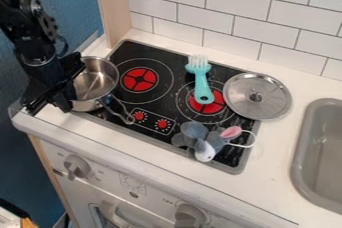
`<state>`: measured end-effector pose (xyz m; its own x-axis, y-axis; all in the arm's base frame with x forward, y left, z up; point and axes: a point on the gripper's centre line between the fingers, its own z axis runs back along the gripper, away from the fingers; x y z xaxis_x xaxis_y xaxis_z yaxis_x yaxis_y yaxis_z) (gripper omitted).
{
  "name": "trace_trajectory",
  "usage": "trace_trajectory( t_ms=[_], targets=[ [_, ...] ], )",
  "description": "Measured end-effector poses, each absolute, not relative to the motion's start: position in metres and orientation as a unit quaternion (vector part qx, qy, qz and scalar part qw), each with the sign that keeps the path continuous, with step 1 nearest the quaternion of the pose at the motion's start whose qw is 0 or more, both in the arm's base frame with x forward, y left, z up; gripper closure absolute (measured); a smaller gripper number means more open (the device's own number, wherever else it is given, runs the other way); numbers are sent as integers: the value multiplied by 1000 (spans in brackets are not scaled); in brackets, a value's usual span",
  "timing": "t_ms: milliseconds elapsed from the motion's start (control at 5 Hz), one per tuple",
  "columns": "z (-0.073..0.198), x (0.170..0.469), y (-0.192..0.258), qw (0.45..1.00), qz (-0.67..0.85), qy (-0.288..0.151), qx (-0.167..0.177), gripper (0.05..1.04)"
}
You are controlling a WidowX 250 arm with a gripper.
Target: Moved the silver pot below the left burner
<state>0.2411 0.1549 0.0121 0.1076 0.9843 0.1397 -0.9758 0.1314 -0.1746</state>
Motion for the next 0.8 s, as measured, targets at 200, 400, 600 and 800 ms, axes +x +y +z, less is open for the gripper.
trace_trajectory(
  t_ms=[200,400,600,800],
  targets=[
    [12,239,149,761,642,-93,-29,794],
    [12,241,146,769,632,-92,-39,533],
    [12,240,143,775,625,-86,-44,207],
    [19,242,144,771,628,-95,-46,72]
  ],
)
